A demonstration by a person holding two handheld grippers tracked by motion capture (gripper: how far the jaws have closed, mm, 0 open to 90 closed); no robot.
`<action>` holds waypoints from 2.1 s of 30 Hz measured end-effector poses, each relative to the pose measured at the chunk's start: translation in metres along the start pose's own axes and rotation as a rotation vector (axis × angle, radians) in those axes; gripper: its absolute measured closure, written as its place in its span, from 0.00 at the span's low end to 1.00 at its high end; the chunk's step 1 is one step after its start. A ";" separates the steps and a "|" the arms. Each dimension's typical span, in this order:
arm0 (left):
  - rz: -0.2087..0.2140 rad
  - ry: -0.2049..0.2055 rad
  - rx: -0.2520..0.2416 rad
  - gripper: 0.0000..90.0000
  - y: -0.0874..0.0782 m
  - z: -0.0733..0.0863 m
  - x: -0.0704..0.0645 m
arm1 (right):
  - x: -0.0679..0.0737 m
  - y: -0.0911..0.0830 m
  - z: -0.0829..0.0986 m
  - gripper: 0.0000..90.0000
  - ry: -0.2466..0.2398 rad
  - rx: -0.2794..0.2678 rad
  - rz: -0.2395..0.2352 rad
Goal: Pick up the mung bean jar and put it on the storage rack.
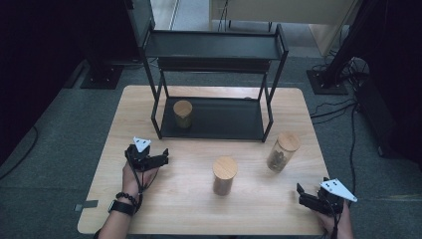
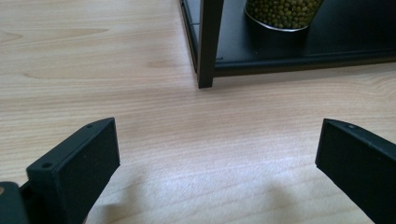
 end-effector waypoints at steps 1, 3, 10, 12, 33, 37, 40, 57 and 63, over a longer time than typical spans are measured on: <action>-0.001 0.002 0.000 0.00 -0.001 0.001 0.001 | 0.000 0.000 0.000 0.04 0.000 0.000 0.000; -0.005 0.007 0.002 0.00 -0.002 0.001 0.003 | 0.000 0.000 0.000 0.04 0.002 0.002 0.001; -0.015 0.005 0.005 0.00 -0.007 0.005 0.010 | 0.000 0.000 0.000 0.04 0.000 0.002 0.003; -0.015 0.008 0.004 0.00 -0.009 0.006 0.012 | 0.000 0.000 0.000 0.04 0.001 0.004 0.003; -0.024 0.016 -0.002 0.00 -0.028 0.016 0.029 | 0.000 0.000 0.000 0.04 -0.005 0.003 0.009; -0.030 0.022 0.002 0.00 -0.032 0.019 0.032 | 0.000 0.000 0.000 0.04 -0.007 0.004 0.011; -0.031 0.026 0.003 0.00 -0.035 0.021 0.034 | 0.001 0.000 0.000 0.04 -0.008 0.004 0.013; -0.037 0.030 -0.003 0.00 -0.053 0.032 0.040 | 0.001 0.001 0.000 0.04 -0.019 0.007 0.018; -0.043 0.026 -0.004 0.00 -0.057 0.035 0.043 | 0.001 0.001 0.000 0.04 -0.023 0.009 0.019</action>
Point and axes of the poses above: each handheld gripper's, and its own axes: y roughly forward along the jaws, z roughly out of its underside, x roughly to its left, the point moved 5 cm from there along y, roughly forward along the jaws, and after that the axes turned 8 degrees about -y, right-handed, at the moved point
